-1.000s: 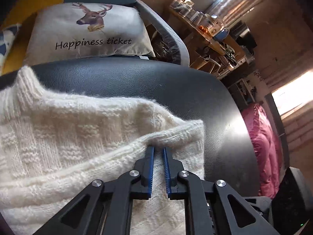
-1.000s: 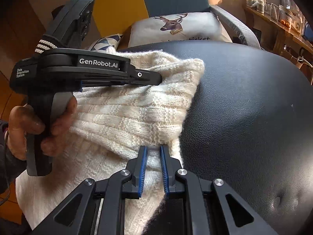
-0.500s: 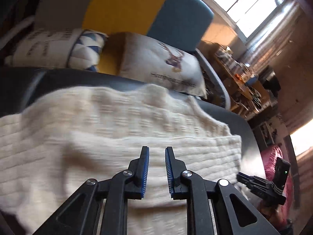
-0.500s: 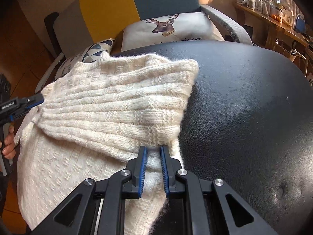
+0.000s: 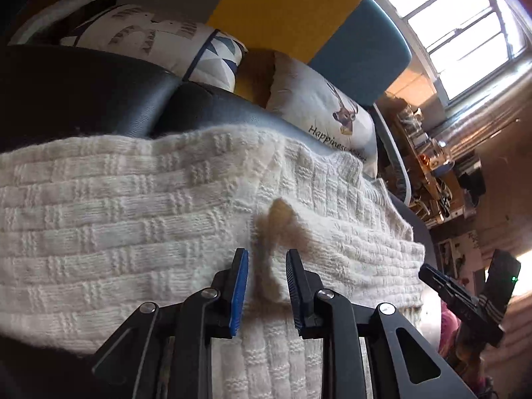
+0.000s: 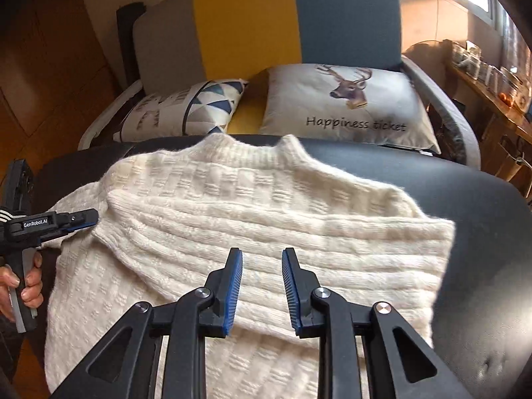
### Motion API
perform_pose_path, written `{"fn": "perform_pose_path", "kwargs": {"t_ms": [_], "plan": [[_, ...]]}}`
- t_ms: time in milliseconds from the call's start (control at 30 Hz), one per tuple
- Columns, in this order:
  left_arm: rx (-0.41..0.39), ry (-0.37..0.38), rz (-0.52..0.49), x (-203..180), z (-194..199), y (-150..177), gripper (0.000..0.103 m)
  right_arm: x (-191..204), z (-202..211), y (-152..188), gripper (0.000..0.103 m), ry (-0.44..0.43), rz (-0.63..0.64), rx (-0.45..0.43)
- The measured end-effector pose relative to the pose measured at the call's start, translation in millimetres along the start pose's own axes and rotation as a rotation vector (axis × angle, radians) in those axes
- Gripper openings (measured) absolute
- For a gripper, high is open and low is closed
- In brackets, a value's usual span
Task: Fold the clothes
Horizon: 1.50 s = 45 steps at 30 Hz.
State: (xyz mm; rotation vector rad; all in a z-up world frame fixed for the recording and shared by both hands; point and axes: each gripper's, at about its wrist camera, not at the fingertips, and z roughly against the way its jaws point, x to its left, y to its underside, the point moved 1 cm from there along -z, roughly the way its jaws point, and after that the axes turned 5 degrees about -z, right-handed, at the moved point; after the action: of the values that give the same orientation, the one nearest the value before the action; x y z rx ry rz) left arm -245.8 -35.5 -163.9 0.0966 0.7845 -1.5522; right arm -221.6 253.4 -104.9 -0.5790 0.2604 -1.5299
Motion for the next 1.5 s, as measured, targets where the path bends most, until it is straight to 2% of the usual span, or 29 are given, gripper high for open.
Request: {"fn": "perform_pose_path", "kwargs": {"t_ms": [67, 100, 167, 367, 467, 533, 600, 667, 733, 800, 867, 900, 967, 1067, 1167, 1233, 1300, 1400, 1500], "plan": [[-0.005, -0.033, -0.031, -9, -4, 1, 0.024, 6, -19, 0, 0.024, 0.010, -0.009, 0.035], [-0.014, -0.050, -0.049, -12, -5, 1, 0.020, 8, -27, 1, 0.024, 0.015, -0.014, 0.052], [-0.036, -0.078, -0.065, -14, -3, 4, 0.006, 6, -43, 4, 0.024, 0.016, -0.035, 0.085], [-0.062, -0.113, -0.068, -9, 2, 22, 0.005, -7, -49, 12, 0.024, -0.042, -0.070, 0.051], [-0.057, -0.081, -0.020, -6, 9, 20, 0.007, -6, -49, 9, 0.024, -0.029, -0.054, 0.069], [-0.097, -0.031, 0.036, -4, 23, 17, 0.007, -4, -50, 8, 0.024, -0.022, -0.040, 0.074], [-0.135, 0.020, 0.027, -12, 31, 10, 0.013, -4, -50, 8, 0.024, -0.023, -0.036, 0.071], [-0.152, 0.057, -0.001, -24, 32, 1, 0.013, -5, -49, 9, 0.024, -0.031, -0.044, 0.065], [-0.120, 0.074, -0.021, -36, 16, -10, 0.014, -6, -49, 9, 0.024, -0.038, -0.047, 0.060], [-0.081, 0.046, 0.000, -39, -5, -18, 0.014, -7, -48, 10, 0.024, -0.042, -0.043, 0.054], [-0.048, -0.041, 0.043, -28, -23, -16, 0.013, -7, -48, 12, 0.024, -0.046, -0.041, 0.044], [-0.058, -0.036, 0.066, -20, -27, -11, 0.008, -8, -48, 13, 0.024, -0.050, -0.044, 0.036], [-0.075, -0.025, 0.080, -12, -27, -4, 0.005, -9, -48, 16, 0.024, -0.054, -0.051, 0.014], [-0.070, -0.022, 0.087, -12, -27, -7, 0.005, -5, -49, 16, 0.024, -0.034, -0.037, 0.006], [-0.058, -0.027, 0.113, -22, -18, -11, 0.007, -8, -44, 12, 0.024, -0.049, -0.055, 0.039], [-0.084, -0.013, 0.069, -37, 1, -4, 0.010, -18, -24, 14, 0.025, -0.062, -0.093, 0.028], [-0.101, 0.002, -0.006, -52, 21, 14, 0.021, -34, 5, 23, 0.026, -0.095, -0.136, -0.014], [-0.101, 0.013, -0.085, -63, 45, 52, 0.027, -68, 47, 58, 0.026, -0.164, -0.233, -0.032], [-0.074, 0.008, -0.129, -66, 57, 92, 0.027, -82, 70, 100, 0.026, -0.137, -0.239, 0.011]]}}
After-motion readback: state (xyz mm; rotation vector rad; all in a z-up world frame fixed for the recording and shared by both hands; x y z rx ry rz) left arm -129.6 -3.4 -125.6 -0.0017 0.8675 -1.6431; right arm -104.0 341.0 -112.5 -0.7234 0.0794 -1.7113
